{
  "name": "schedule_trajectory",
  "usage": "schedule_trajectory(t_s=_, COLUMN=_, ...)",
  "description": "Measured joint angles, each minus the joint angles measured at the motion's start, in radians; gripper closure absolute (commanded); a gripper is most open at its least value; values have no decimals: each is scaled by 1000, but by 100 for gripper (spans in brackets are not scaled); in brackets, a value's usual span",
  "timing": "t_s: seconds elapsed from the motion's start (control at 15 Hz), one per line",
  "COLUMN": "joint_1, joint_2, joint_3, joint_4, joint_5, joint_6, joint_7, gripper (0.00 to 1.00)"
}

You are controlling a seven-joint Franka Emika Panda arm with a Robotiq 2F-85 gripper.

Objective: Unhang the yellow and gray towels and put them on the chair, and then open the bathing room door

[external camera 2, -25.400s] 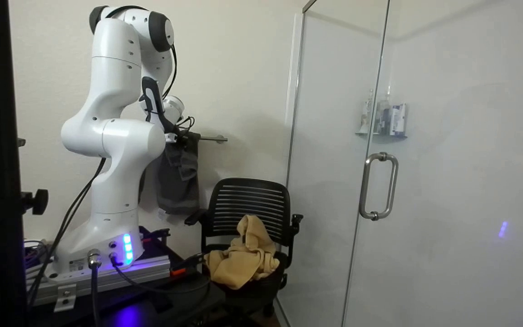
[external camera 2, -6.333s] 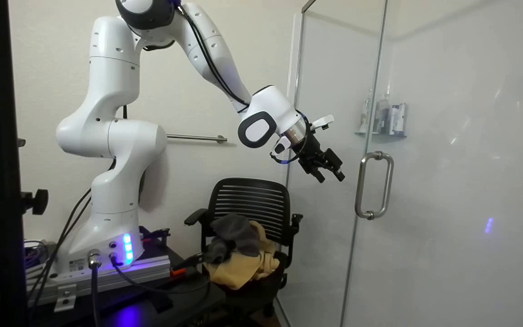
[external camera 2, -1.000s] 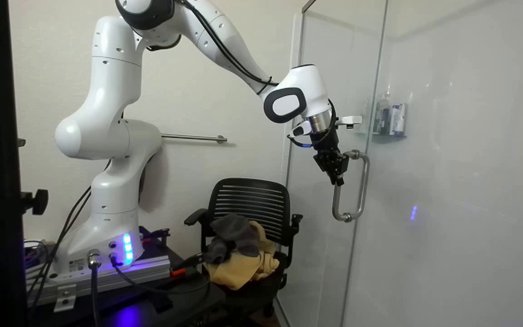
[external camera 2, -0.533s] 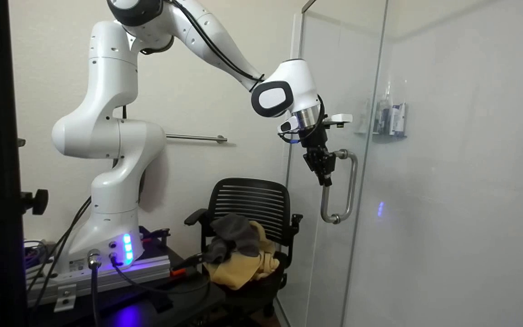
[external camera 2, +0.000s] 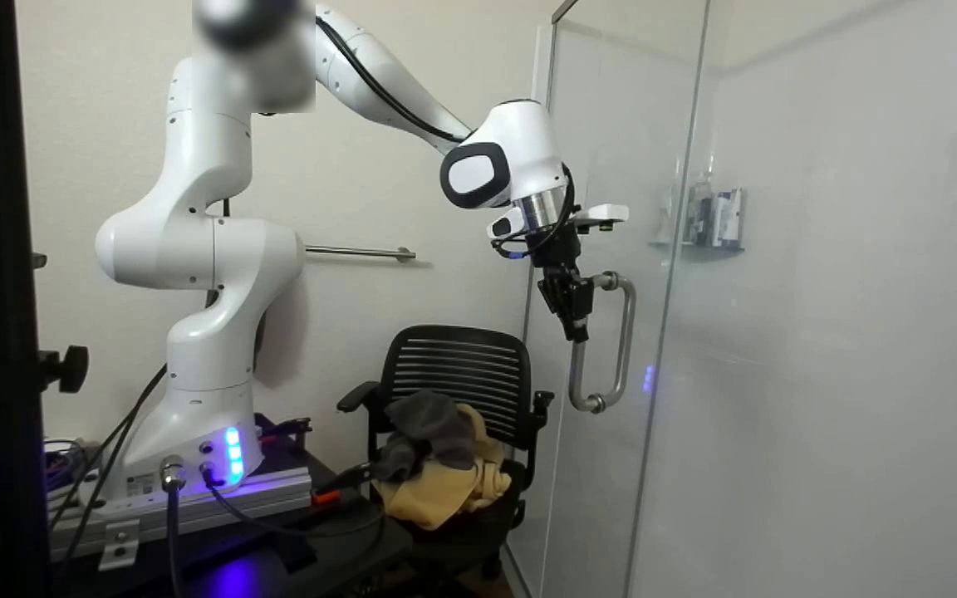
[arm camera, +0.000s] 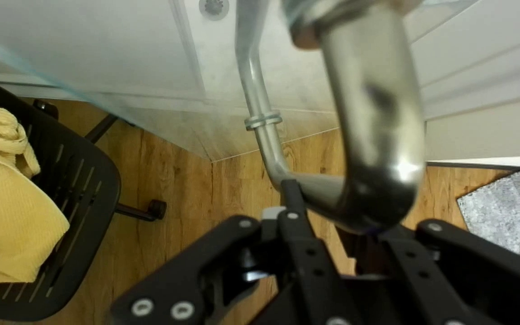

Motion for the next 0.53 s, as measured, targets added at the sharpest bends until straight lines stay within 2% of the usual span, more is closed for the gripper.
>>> schedule_trajectory(t_s=0.07, joint_1=-16, joint_2=32, joint_3=6, joint_4=-13, joint_5=49, joint_6=-14, joint_7=-46, gripper=94)
schedule_trajectory(t_s=0.13, joint_1=-29, joint_2=65, joint_3=8, joint_4=-28, joint_5=96, joint_6=-28, joint_7=-94, gripper=53)
schedule_trajectory(t_s=0.2, joint_1=-40, joint_2=95, joint_3=8, joint_4=-42, joint_5=141, joint_6=-42, joint_7=-138, gripper=51)
schedule_trajectory(t_s=0.27, joint_1=-52, joint_2=128, joint_3=8, joint_4=-57, joint_5=177, joint_6=-61, joint_7=-178, gripper=71)
schedule_trajectory(t_s=0.4, joint_1=-88, joint_2=171, joint_3=35, joint_4=-69, joint_5=219, joint_6=-77, joint_7=-210, gripper=56)
schedule_trajectory(t_s=0.47, joint_1=-98, joint_2=178, joint_3=49, joint_4=-67, joint_5=228, joint_6=-78, joint_7=-215, gripper=51)
schedule_trajectory(t_s=0.53, joint_1=-104, joint_2=177, joint_3=59, joint_4=-64, joint_5=230, joint_6=-78, joint_7=-214, gripper=51)
